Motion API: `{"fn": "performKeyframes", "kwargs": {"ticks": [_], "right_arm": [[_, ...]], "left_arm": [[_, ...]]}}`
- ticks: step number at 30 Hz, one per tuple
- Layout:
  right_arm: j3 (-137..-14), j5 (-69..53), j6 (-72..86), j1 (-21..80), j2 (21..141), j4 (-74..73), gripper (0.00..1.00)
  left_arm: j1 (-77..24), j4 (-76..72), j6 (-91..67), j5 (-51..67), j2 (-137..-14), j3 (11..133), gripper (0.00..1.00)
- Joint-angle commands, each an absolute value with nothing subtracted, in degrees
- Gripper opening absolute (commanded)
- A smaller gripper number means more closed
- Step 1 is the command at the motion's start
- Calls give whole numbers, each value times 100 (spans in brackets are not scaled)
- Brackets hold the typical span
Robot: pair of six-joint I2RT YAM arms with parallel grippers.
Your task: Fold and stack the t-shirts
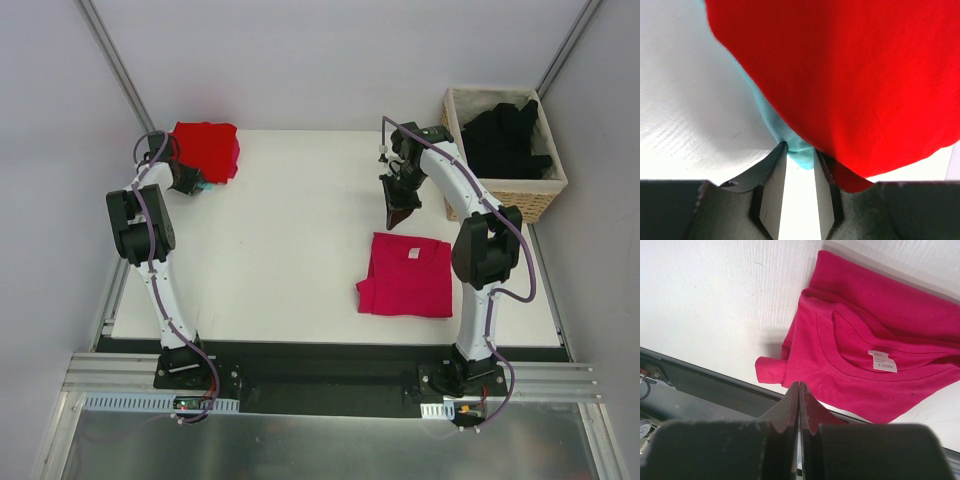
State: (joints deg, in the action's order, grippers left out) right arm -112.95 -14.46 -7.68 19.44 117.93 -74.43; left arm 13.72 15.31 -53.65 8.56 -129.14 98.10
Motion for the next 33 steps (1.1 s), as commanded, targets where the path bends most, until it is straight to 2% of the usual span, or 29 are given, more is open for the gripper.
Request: {"fn": "performKeyframes", "kwargs": {"ticks": [1, 8, 15, 18, 19, 27, 33], "right_arm": [[-11470, -1512, -844, 1986, 11795, -7752, 1], [-11470, -1538, -844, 1978, 11821, -7761, 1], [-11479, -1556, -844, 1960, 11830, -7752, 1], [-11505, -1573, -844, 1960, 11839, -7743, 1], [-11505, -1573, -844, 1960, 11839, -7743, 1], [-11496, -1617, -826, 1960, 11848, -7734, 1], [-11487, -1696, -756, 1960, 11856, -7655, 1]], "left_arm": [[1213, 1793, -5432, 914, -13096, 9800, 27], [1169, 1793, -5388, 941, -13104, 9765, 27], [1169, 1810, -5247, 1063, -13104, 9729, 19], [1169, 1854, -5221, 1116, -13122, 9668, 8], [1160, 1872, -5212, 1134, -13122, 9624, 0], [1029, 1977, -5107, 1266, -13035, 9440, 0], [607, 2013, -5019, 1362, -12648, 8826, 0]]}}
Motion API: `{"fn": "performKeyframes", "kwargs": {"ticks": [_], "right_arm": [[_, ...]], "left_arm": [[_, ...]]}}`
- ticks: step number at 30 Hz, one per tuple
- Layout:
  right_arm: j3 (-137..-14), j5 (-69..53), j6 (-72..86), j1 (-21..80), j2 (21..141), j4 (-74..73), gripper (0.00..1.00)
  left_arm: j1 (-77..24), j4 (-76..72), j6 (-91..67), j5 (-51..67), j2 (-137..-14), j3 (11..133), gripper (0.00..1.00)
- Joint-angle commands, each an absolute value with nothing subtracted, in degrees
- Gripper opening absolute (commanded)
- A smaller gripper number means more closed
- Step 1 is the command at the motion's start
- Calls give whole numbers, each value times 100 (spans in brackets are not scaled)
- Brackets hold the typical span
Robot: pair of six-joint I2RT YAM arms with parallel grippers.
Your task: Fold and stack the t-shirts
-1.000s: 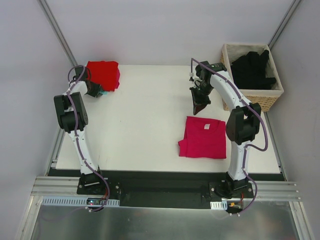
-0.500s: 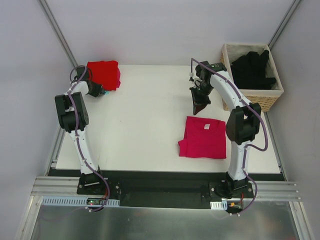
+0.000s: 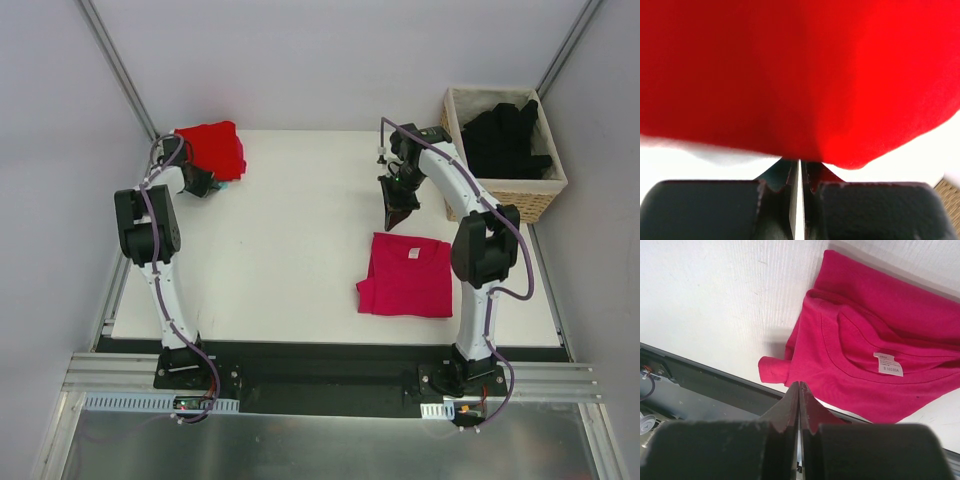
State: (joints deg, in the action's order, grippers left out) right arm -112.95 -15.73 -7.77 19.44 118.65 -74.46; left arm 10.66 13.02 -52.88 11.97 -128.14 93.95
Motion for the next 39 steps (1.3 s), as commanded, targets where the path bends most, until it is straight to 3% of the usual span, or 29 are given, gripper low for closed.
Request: {"fn": "performKeyframes", "kwargs": {"ticks": [1, 18, 39], "right_arm": [[-11479, -1705, -756, 1960, 11848, -7620, 1], [-10732, -1749, -598, 2030, 11356, -7163, 1], [-9915, -1582, -53, 2671, 10846, -6443, 1]], "left_arm": [[441, 2021, -5027, 1380, -12613, 8763, 0], [-1519, 2145, -5115, 1890, -11804, 7832, 0], [-2751, 2276, -5088, 2232, -10117, 5995, 0]]}}
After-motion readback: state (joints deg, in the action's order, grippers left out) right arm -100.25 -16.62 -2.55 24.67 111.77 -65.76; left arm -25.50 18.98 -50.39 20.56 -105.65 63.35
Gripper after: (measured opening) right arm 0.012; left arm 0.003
